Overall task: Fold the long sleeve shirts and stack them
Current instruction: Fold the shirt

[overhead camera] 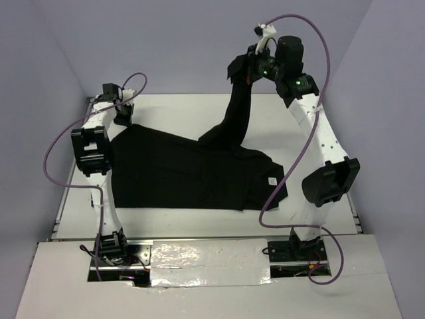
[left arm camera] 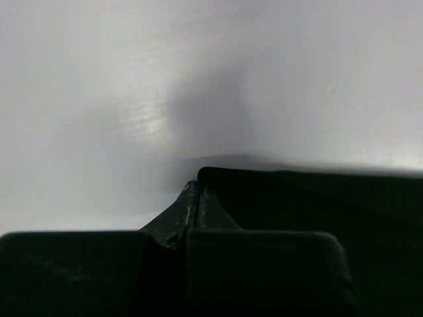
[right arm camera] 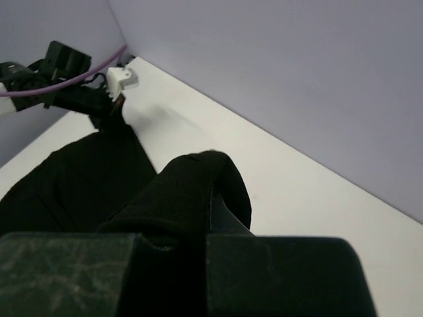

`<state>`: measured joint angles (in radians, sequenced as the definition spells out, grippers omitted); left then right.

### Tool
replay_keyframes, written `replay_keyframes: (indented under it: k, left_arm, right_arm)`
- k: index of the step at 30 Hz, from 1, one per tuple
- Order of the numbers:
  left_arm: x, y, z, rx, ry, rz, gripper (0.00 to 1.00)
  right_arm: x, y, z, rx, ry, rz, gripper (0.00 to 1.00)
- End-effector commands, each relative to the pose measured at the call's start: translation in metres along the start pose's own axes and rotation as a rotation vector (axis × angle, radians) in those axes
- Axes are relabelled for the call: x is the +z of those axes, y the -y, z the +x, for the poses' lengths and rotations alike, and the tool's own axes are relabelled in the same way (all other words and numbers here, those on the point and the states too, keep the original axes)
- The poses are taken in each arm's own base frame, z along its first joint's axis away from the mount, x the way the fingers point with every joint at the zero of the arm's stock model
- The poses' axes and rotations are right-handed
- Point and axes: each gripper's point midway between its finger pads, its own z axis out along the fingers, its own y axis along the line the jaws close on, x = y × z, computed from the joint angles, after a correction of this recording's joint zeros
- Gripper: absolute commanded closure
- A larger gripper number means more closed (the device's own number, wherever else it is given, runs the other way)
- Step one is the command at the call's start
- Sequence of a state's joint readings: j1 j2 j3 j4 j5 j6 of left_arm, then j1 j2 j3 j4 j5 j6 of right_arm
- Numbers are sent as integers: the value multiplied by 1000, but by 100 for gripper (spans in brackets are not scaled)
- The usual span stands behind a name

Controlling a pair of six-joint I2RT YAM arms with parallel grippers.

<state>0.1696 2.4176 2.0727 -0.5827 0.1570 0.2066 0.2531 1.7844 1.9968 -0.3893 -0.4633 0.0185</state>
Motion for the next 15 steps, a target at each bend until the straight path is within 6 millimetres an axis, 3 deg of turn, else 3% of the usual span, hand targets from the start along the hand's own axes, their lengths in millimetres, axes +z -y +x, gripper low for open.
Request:
replay_keyframes:
  k: [1,2,4,6,7,8,9,10,15]
  left_arm:
    - [-40,-1,-17,115,79,26,100]
    - [-65,-1,-33,194,135,22,100]
    - [-84,2,-36,281,162,25,100]
    - [-110,5,-31,409,178,29,100]
    - [-112,5,-16,468,153,40,100]
    - [-131,5,-19,499,173,25,100]
    - [-132,8,-3,512,137,40,100]
    - [-146,7,-1,561,141,30,100]
    - [-167,20,46,704,84,50,100]
  right_arm:
    - [-26,0,-63,-111,109,17,100]
    - [-30,-4,-66,-141,107,7,100]
    - [-36,-15,-66,-162,91,-21,100]
    - [-47,-28,-54,-189,45,-40,100]
    - [-55,-40,-41,-191,4,-55,100]
    - [-60,-48,-34,-213,-17,-68,100]
    - [-64,-55,-26,-218,-40,-81,100]
    - [-73,-68,-8,-207,-90,-110,100]
    - [-105,-101,53,-171,-241,-157,100]
